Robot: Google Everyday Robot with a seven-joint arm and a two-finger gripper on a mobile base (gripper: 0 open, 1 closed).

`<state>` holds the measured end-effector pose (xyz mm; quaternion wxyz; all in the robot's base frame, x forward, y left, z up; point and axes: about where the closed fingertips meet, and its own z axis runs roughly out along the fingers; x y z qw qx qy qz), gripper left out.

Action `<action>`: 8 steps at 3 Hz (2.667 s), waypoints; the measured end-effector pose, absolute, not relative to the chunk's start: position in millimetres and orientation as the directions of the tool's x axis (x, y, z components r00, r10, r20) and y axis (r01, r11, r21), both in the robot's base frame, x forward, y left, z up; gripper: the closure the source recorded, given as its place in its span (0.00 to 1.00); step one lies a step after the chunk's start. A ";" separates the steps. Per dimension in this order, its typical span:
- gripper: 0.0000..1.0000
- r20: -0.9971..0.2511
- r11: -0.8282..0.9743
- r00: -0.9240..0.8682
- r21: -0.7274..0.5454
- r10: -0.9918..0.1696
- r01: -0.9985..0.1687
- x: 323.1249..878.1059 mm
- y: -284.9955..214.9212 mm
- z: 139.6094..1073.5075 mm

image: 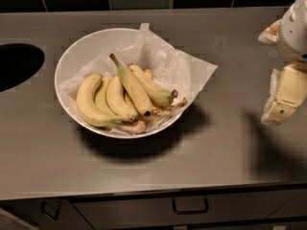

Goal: Pick banana from white bowl

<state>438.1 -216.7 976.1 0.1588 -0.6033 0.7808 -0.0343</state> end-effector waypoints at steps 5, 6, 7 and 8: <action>0.00 -0.195 -0.016 0.090 -0.348 -0.977 -0.937 410.2 -106.7 1018.4; 0.00 -0.263 0.028 0.053 -0.295 -0.963 -0.955 414.1 -80.6 1012.9; 0.00 -0.379 0.124 -0.030 -0.226 -0.925 -0.966 424.9 -36.6 1011.7; 0.00 -0.380 0.122 -0.025 -0.233 -0.924 -0.965 423.5 -34.9 1015.1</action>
Offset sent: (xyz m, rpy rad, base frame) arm -0.0042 0.0537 0.0278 0.0090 -0.0666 0.1363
